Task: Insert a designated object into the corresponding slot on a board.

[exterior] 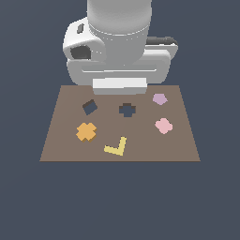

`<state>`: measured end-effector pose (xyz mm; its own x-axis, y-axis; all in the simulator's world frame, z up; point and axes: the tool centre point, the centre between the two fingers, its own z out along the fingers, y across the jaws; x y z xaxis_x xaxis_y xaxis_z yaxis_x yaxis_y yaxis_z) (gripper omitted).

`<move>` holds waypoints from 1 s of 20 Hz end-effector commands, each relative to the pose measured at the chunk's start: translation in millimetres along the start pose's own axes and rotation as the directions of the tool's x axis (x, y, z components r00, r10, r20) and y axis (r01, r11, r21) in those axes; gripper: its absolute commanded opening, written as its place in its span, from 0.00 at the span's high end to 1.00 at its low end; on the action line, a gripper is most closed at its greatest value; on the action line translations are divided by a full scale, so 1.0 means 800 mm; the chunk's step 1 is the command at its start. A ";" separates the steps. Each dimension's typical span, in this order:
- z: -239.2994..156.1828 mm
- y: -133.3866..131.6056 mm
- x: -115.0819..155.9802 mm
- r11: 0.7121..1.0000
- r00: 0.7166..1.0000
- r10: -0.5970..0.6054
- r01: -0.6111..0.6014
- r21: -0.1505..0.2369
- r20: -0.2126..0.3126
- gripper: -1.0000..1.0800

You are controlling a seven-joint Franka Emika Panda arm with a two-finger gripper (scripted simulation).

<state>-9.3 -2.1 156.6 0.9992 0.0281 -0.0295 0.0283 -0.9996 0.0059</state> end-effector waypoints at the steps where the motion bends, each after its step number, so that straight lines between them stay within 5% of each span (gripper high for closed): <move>1: 0.000 0.000 0.000 1.000 1.000 0.000 0.000 0.000 0.000 0.04; 20: 0.033 0.040 0.009 0.981 0.981 -0.193 0.193 -0.002 -0.007 0.04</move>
<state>-3.2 -29.0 134.1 0.9810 0.1925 -0.0235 0.1926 -0.9813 0.0026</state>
